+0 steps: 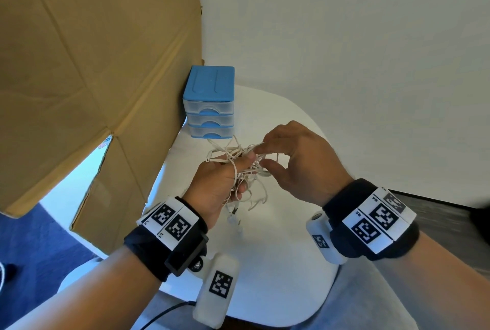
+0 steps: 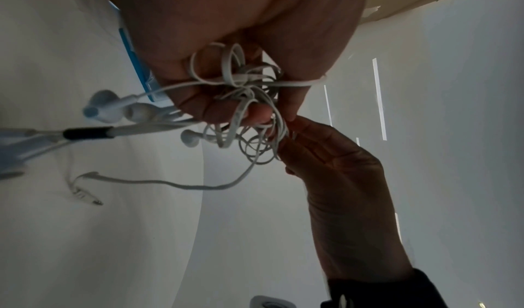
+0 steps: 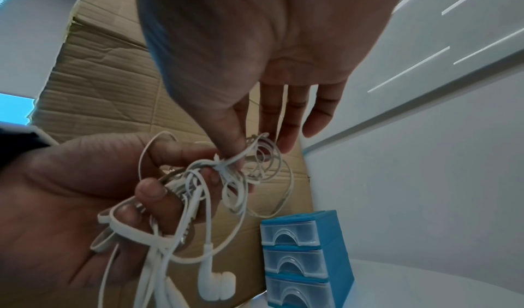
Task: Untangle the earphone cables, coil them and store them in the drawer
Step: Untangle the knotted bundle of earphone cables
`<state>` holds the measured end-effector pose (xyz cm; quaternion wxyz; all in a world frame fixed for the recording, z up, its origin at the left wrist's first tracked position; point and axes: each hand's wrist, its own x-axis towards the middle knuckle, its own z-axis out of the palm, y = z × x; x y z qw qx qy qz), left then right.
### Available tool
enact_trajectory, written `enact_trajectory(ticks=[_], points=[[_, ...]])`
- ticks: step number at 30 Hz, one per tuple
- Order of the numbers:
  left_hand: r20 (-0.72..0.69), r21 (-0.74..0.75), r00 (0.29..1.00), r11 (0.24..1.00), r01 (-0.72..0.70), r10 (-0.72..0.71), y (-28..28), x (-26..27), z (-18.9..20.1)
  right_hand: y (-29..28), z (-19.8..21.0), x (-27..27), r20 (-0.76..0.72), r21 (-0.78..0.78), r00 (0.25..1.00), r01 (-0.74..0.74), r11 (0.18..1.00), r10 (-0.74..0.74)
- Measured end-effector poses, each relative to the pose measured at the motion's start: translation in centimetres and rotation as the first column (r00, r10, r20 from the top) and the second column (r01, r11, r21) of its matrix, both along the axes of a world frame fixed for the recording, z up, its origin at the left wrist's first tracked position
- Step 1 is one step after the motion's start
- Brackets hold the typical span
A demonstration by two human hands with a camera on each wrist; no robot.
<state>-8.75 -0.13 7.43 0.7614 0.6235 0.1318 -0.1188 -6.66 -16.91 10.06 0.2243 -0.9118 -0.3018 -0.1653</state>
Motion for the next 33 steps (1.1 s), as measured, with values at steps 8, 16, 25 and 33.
enact_trajectory(ticks=[8, 16, 25, 33], points=[[0.068, 0.158, 0.996, 0.985, -0.071, 0.061, -0.2, 0.1, -0.1, 0.0, 0.0, 0.0, -0.101, -0.005, 0.993, 0.068, 0.998, -0.068], [0.11, 0.166, 0.987, 0.977, -0.134, 0.117, 0.0, 0.4, 0.1, -0.3, 0.1, 0.4, -0.386, 0.288, 0.92, 0.184, 0.94, -0.062], [0.108, 0.209, 0.989, 0.97, -0.126, 0.105, -0.2, 0.4, -0.2, 0.5, 0.6, -0.1, -0.078, 0.19, 0.997, 0.002, 0.982, 0.014], [0.098, 0.202, 0.994, 0.977, -0.073, 0.054, -0.2, 0.2, -0.1, 1.2, 1.3, 0.0, -0.061, -0.263, 0.996, 0.04, 0.964, -0.059]])
